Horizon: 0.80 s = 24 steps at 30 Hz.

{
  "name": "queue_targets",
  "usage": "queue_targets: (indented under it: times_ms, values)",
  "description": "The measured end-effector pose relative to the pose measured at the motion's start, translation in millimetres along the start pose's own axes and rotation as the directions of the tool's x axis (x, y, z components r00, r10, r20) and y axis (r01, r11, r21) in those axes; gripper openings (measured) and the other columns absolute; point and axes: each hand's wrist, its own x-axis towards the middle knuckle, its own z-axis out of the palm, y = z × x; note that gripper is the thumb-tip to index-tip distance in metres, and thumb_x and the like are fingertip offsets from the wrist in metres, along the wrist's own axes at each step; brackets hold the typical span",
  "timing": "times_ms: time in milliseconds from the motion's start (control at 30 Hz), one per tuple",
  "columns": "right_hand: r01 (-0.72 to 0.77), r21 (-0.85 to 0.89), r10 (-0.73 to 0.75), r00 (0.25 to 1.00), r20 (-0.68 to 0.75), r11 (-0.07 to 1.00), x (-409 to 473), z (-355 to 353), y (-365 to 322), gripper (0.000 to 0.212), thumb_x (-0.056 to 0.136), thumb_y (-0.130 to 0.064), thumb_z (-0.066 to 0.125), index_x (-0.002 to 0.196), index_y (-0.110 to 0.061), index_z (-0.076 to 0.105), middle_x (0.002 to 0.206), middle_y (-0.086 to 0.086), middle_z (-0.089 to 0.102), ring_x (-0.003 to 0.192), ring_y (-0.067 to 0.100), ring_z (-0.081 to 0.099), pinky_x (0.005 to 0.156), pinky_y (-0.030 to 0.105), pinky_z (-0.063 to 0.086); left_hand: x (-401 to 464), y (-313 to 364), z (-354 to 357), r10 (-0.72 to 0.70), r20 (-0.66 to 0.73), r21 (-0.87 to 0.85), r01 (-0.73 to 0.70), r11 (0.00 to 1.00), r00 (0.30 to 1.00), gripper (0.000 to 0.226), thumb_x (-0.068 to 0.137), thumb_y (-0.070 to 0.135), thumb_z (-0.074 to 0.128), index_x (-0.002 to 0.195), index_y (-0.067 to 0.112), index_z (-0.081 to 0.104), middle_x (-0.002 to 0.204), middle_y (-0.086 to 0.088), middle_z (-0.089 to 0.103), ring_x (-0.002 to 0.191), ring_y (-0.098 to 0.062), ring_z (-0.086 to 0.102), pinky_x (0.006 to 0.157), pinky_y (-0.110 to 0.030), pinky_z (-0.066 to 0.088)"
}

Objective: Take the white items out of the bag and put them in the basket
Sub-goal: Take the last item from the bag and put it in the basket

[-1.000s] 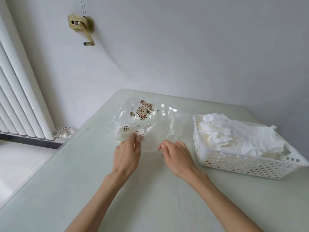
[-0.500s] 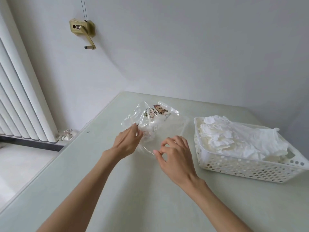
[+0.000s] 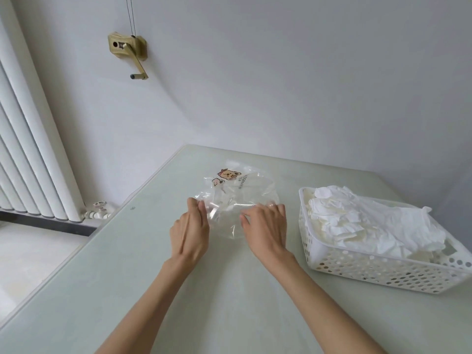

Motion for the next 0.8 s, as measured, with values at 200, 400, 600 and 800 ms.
queue_targets:
  times_ms: [200,400,600,800]
  values:
    - [-0.302,0.293,0.242,0.944,0.223,0.907,25.7,31.1,-20.7,0.018,0.093,-0.039,0.053,0.106,-0.035,0.065,0.097,-0.011,0.063,0.108,0.019,0.055,0.091,0.03,0.026,3.5,0.8,-1.0,0.104,0.072,0.095,-0.11,0.989,0.992,0.029,0.103,0.037,0.014,0.092,0.013,0.027,0.064,-0.005,0.053,0.064,-0.038,0.05,0.058,-0.037,0.03]
    - [-0.398,0.645,0.29,0.918,0.272,0.653,3.3,17.7,-20.1,0.016,0.082,-0.017,0.066,0.097,-0.022,0.06,0.073,-0.016,0.057,0.073,0.013,0.058,0.065,0.024,0.039,1.6,-1.4,-3.7,0.104,0.065,0.174,-0.114,0.978,0.992,0.027,0.103,0.037,0.014,0.091,0.015,0.025,0.058,-0.001,0.047,0.063,-0.039,0.05,0.055,-0.036,0.027]
    - [-0.464,0.518,0.303,0.879,0.367,0.719,-3.3,12.5,-0.8,0.035,0.088,-0.019,0.059,0.123,-0.018,0.062,0.09,0.004,0.069,0.094,0.026,0.062,0.076,0.028,0.045,-13.5,20.8,0.9,0.105,0.1,0.223,-0.125,0.967,0.989,0.027,0.103,0.039,0.017,0.096,0.016,0.03,0.075,-0.009,0.063,0.074,-0.04,0.057,0.058,-0.036,0.03]
    - [-0.142,0.39,0.091,0.985,0.146,0.91,-31.4,-12.0,-11.0,0.015,0.089,-0.018,0.055,0.074,-0.016,0.057,0.067,-0.007,0.052,0.07,0.025,0.052,0.061,0.029,0.035,-5.3,26.6,-0.9,0.081,0.128,0.412,-0.127,0.903,0.988,0.024,0.104,0.036,0.02,0.093,0.016,0.026,0.084,-0.006,0.067,0.081,-0.036,0.063,0.053,-0.033,0.026]
